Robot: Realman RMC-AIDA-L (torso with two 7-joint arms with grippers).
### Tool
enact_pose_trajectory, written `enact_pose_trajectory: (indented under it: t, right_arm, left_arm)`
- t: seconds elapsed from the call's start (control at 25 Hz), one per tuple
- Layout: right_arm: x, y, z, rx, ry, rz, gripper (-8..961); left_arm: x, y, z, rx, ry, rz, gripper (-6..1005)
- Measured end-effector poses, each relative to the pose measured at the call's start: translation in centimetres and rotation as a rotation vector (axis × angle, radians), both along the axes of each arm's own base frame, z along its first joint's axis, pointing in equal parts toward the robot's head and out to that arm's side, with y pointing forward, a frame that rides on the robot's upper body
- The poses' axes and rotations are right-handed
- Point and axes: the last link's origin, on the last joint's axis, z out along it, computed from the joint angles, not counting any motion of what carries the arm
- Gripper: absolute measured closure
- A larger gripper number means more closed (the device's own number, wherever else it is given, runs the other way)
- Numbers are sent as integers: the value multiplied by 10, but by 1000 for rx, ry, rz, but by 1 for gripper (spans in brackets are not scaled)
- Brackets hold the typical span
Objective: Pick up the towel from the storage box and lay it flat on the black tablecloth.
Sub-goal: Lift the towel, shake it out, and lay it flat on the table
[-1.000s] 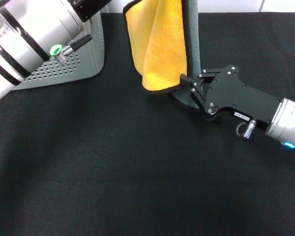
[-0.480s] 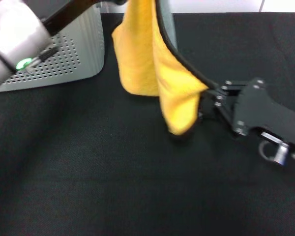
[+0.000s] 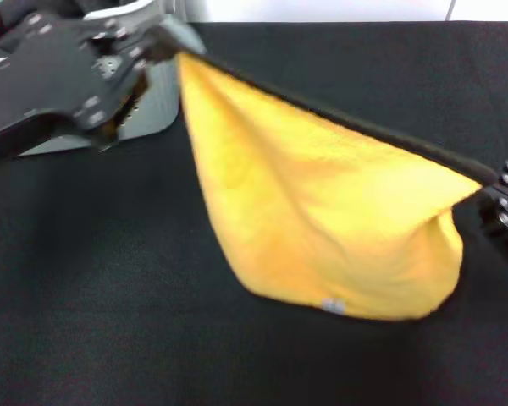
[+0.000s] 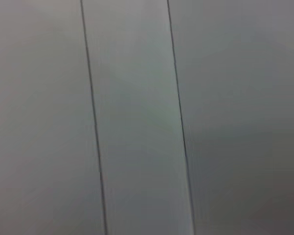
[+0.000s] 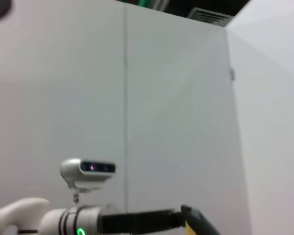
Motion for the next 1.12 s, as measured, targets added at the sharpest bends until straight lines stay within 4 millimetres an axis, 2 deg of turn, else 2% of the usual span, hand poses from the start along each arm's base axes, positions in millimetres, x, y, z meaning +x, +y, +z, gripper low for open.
enact_pose_trajectory:
  t: [0.2, 0.32, 0.44, 0.48, 0.52, 0.6, 0.72, 0.92, 0.96, 1.0, 1.04, 1.12]
  right_arm:
    - [-14, -13, 9, -69, -12, 80, 944]
    - [-18, -16, 8, -108, -20, 93, 944]
    - [-23, -19, 5, -151, -25, 106, 944]
    - [-25, -20, 4, -172, -25, 109, 944]
    - [-26, -20, 3, -185, -25, 104, 944]
    - [-26, -13, 0, -195, -31, 65, 944]
    - [-21, 16, -8, -179, -73, -60, 943]
    - [-13, 85, -35, -175, -171, -300, 943]
    - [-10, 96, -40, -173, -198, -345, 943]
    - [-10, 112, -45, -158, -240, -388, 943]
    - [-10, 120, -49, -150, -272, -411, 943]
    - [-12, 138, -54, -120, -345, -450, 943]
  left_arm:
    - [-20, -35, 27, -64, -52, 5, 989]
    - [-35, -60, 40, -84, -70, 24, 989]
    - [-45, -82, 46, -108, -76, 33, 989]
    - [-45, -82, 46, -108, -76, 33, 989]
    - [-51, -93, 47, -138, -62, 49, 989]
    - [-55, -93, 45, -147, -46, 72, 989]
    - [-64, -70, 37, -136, -25, 142, 989]
    - [-84, 16, 9, -142, 28, 304, 989]
    - [-84, 16, 9, -142, 28, 304, 989]
    - [-89, 55, -2, -118, 87, 371, 989]
    - [-91, 62, -4, -114, 103, 388, 989]
    - [-93, 87, -12, -95, 169, 439, 989]
